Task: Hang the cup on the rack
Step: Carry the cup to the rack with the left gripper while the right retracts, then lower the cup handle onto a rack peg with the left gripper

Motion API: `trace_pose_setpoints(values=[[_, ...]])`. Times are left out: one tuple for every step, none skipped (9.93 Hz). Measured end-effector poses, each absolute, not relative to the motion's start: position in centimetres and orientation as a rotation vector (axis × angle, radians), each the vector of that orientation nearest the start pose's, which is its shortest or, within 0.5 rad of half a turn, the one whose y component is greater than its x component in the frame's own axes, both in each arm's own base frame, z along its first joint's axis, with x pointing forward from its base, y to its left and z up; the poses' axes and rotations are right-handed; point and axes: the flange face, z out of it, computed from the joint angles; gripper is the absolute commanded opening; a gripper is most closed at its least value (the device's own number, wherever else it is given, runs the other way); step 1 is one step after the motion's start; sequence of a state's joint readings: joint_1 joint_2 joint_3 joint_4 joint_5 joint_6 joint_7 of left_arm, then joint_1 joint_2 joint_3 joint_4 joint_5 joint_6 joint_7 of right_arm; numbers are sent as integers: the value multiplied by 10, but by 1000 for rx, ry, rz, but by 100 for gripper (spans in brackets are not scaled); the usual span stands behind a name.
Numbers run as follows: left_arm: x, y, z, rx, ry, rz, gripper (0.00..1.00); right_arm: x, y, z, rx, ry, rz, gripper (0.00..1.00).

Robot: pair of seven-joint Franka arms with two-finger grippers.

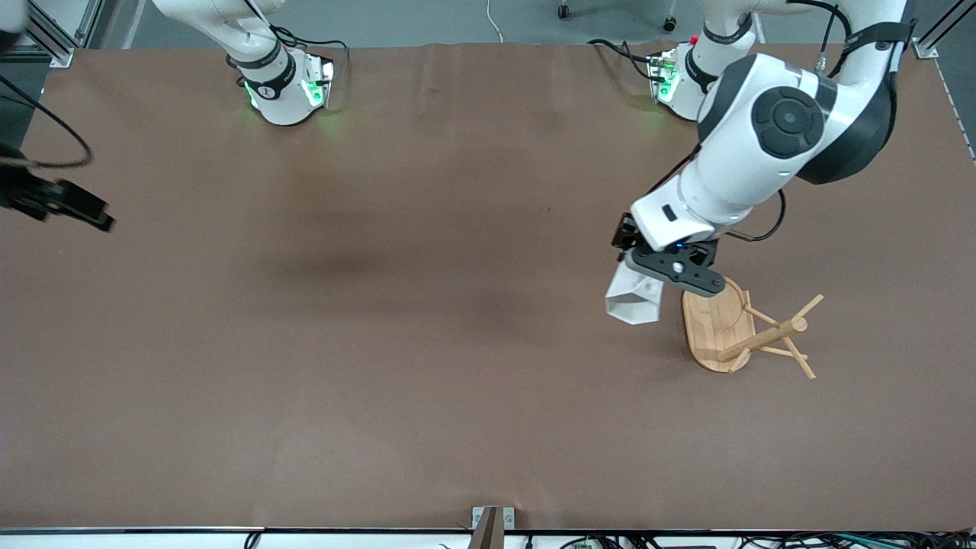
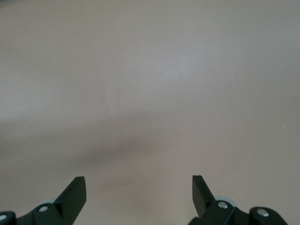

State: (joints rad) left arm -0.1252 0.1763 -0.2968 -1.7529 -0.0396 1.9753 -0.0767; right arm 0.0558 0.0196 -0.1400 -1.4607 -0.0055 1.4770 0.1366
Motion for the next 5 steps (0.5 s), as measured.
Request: trace_pose_setpoints(values=[[557, -229, 463, -3182, 488, -28, 1, 541, -57, 675, -3126, 383, 4, 100], [549, -216, 450, -3157, 477, -16, 1, 536, -64, 682, -3123, 404, 8, 100], [543, -209, 440, -3142, 474, -6, 1, 536, -67, 680, -3122, 413, 20, 100], [541, -203, 432, -3133, 482, 9, 1, 536, -67, 678, -3122, 415, 32, 100], [542, -194, 425, -3121, 525, 24, 1, 538, -66, 676, -3123, 413, 41, 100]])
